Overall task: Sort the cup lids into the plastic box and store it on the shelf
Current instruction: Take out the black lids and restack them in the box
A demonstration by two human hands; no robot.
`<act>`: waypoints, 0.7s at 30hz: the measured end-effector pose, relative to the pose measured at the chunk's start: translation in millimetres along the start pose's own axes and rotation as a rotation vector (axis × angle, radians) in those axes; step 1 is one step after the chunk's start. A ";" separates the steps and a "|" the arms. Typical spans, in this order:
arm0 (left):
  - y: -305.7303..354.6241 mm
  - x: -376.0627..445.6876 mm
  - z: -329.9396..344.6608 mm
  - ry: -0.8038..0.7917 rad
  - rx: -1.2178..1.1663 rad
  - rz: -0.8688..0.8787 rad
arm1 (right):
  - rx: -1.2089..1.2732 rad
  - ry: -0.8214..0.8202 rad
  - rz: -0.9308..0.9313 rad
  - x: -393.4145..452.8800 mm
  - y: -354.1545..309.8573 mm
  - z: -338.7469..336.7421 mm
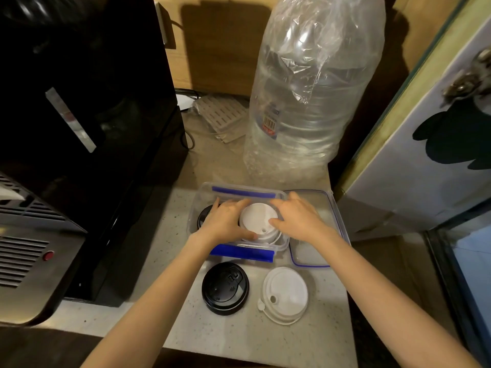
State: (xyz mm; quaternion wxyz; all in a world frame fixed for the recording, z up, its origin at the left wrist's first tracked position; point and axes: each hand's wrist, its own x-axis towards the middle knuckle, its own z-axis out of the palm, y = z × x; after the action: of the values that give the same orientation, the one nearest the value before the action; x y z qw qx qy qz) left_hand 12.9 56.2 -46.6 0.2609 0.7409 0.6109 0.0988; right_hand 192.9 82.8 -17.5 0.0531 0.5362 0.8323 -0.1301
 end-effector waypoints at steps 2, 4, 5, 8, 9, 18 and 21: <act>0.9 -14.8 -7.3 0.098 -0.089 -0.003 | 0.025 0.087 0.006 -5.2 -1.5 -2.3; 1.1 -34.6 -15.1 0.263 -0.176 -0.011 | 0.137 0.239 -0.008 -16.6 -7.2 -4.2; 1.1 -46.4 -17.8 0.354 -0.209 -0.005 | 0.239 0.330 -0.028 -25.0 -12.8 -4.5; -3.8 -79.9 -18.2 0.447 -0.272 -0.007 | 0.501 0.413 -0.109 -55.1 -39.3 -0.2; -6.2 -88.9 -16.1 0.414 -0.285 -0.011 | 0.556 0.355 -0.141 -63.6 -47.5 4.2; -27.2 -138.6 35.9 0.111 -0.093 -0.082 | 0.383 -0.201 -0.209 -90.6 -65.5 57.9; -19.4 -146.1 45.9 0.167 -0.088 -0.068 | 0.343 -0.188 -0.207 -89.3 -69.3 66.9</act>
State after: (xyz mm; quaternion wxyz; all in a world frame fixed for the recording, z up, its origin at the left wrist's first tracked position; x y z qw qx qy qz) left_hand -16.4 -93.6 -70.1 0.2444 0.6969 0.6503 0.1780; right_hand 164.1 -41.1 -50.3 0.0246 0.4348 0.8399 -0.3240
